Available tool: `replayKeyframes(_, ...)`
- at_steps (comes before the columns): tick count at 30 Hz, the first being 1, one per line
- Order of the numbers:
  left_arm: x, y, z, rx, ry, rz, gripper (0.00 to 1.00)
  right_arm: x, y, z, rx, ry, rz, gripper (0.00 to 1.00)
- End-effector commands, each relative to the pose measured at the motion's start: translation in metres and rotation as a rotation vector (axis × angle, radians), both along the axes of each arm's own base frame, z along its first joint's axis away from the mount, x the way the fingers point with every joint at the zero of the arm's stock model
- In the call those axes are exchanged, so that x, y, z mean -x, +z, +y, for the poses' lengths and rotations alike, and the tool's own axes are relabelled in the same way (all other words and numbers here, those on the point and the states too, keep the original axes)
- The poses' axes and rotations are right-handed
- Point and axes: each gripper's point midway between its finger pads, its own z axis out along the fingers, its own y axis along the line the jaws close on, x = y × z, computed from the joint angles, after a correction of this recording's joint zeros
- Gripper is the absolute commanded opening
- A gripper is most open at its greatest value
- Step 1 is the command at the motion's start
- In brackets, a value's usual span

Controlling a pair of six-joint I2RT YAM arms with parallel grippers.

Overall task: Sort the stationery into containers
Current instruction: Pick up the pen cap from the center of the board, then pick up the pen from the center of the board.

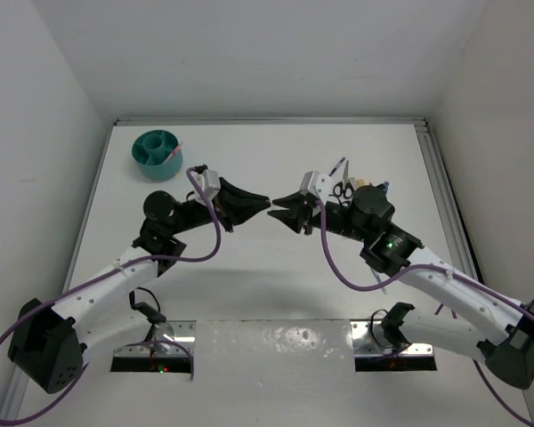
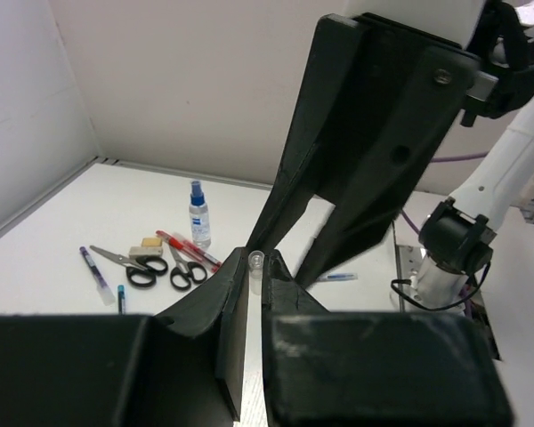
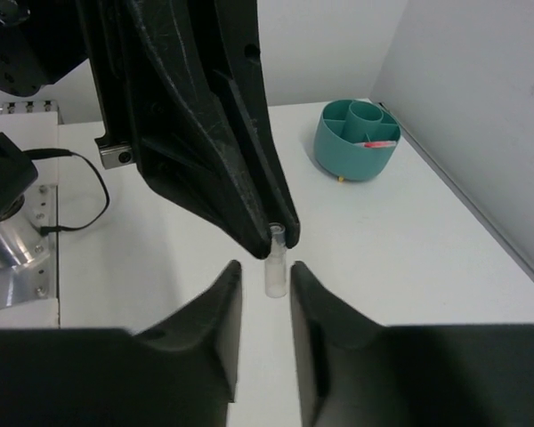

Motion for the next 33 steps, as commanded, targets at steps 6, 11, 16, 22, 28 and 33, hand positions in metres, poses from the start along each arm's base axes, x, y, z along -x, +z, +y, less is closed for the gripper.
replayKeyframes(6,-0.009,0.003,0.006,-0.004,0.075,-0.026,0.0,-0.004,-0.001,-0.009,-0.013,-0.068,-0.023,0.5)
replayKeyframes(11,-0.014,-0.004,0.008,-0.033,0.101,-0.009,0.0,-0.014,-0.015,-0.026,0.053,-0.178,0.032,0.68)
replayKeyframes(16,-0.023,-0.011,0.014,-0.066,0.171,0.006,0.0,-0.03,-0.067,-0.086,0.235,-0.499,0.31,0.8)
replayKeyframes(22,-0.029,-0.021,0.019,-0.095,0.22,0.042,0.0,-0.01,-0.153,-0.173,0.493,-0.869,0.703,0.81)
replayKeyframes(28,-0.03,-0.029,0.021,-0.108,0.229,0.061,0.0,0.0,-0.211,-0.222,0.534,-1.066,0.923,0.81)
replayKeyframes(33,-0.029,-0.021,0.023,-0.089,0.24,0.044,0.0,-0.005,-0.243,-0.249,0.531,-1.13,1.066,0.75)
